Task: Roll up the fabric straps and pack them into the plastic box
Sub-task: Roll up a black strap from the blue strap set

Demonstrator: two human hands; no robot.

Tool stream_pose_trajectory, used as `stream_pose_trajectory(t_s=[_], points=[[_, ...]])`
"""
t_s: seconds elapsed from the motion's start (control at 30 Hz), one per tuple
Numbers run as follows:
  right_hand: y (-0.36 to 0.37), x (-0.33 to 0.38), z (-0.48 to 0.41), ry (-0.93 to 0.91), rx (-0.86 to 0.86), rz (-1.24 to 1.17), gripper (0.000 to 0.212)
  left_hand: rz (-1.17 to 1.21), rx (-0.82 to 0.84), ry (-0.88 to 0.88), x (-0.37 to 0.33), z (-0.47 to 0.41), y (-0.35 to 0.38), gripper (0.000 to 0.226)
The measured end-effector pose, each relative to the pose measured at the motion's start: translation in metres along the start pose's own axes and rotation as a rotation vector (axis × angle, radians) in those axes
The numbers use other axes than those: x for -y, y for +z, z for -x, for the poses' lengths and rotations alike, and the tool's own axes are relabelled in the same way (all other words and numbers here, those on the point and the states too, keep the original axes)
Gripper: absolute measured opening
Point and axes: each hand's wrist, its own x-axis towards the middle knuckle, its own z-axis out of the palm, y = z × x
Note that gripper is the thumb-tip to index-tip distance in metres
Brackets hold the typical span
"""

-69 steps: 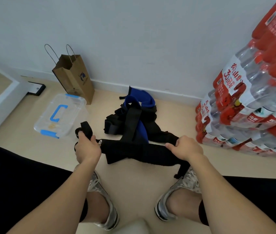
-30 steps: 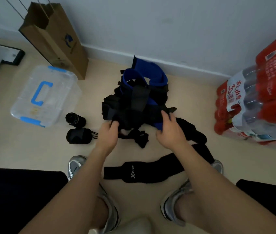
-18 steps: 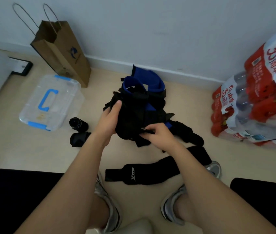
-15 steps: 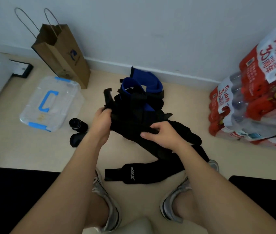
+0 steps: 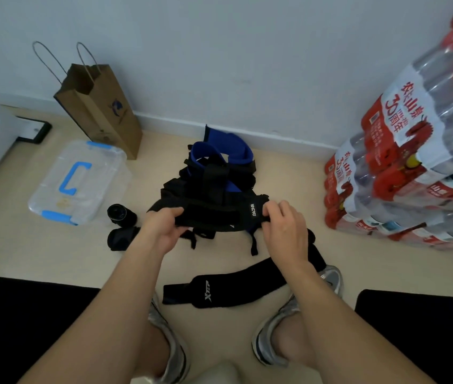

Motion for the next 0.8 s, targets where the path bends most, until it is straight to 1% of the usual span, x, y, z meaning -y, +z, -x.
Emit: stream_pose_trajectory(t_s=[0.1, 0.17, 0.23, 0.3, 0.37, 0.4, 0.43, 0.47, 0.5, 0.53, 0.57, 0.6, 0.63, 0.7, 0.77, 0.8], points=[[-0.003, -0.001, -0.003, 0.112, 0.036, -0.038, 0.02, -0.101, -0.006, -0.124, 0.006, 0.003, -0.001, 0.024], [-0.004, -0.002, -0.004, 0.231, 0.04, -0.06, 0.015, -0.147, -0.026, -0.213, 0.008, 0.007, -0.003, 0.021], [-0.003, -0.002, -0.007, 0.38, 0.023, -0.122, 0.015, -0.221, -0.029, -0.279, 0.015, 0.008, -0.008, 0.018], [0.0, -0.008, -0.006, 0.452, 0.106, -0.135, 0.019, -0.3, -0.072, -0.275, 0.027, 0.008, -0.016, 0.014], [0.004, -0.015, 0.0, 0.432, 0.288, -0.191, 0.024, -0.357, -0.166, -0.161, 0.043, 0.003, -0.024, 0.01], [0.006, -0.018, 0.004, 0.417, 0.398, -0.261, 0.028, -0.371, -0.192, -0.079, 0.05, 0.0, -0.028, 0.014], [0.01, -0.02, 0.008, 0.4, 0.52, -0.328, 0.032, -0.412, -0.185, 0.003, 0.056, -0.004, -0.03, 0.02], [0.013, -0.021, 0.012, 0.376, 0.659, -0.371, 0.037, -0.516, -0.144, 0.081, 0.062, -0.007, -0.031, 0.026], [0.017, -0.02, 0.016, 0.362, 0.814, -0.392, 0.043, -0.679, -0.074, 0.151, 0.066, -0.009, -0.03, 0.029], [0.022, -0.02, 0.02, 0.365, 0.946, -0.405, 0.049, -0.871, 0.023, 0.208, 0.07, -0.011, -0.028, 0.033], [0.024, -0.02, 0.021, 0.388, 1.018, -0.417, 0.053, -1.061, 0.139, 0.262, 0.072, -0.012, -0.025, 0.04], [0.028, -0.022, 0.02, 0.421, 1.01, -0.419, 0.053, -1.224, 0.254, 0.303, 0.076, -0.014, -0.02, 0.049], [0.031, -0.027, 0.018, 0.452, 0.94, -0.401, 0.049, -1.352, 0.353, 0.318, 0.08, -0.017, -0.016, 0.058], [0.036, -0.042, 0.01, 0.515, 0.747, -0.318, 0.033, -1.544, 0.495, 0.28, 0.091, -0.023, -0.007, 0.073], [0.037, -0.06, -0.004, 0.555, 0.576, -0.204, 0.019, -1.693, 0.552, 0.232, 0.102, -0.027, 0.0, 0.082], [0.039, -0.068, -0.011, 0.547, 0.538, -0.136, 0.019, -1.761, 0.539, 0.232, 0.107, -0.029, 0.004, 0.084]])
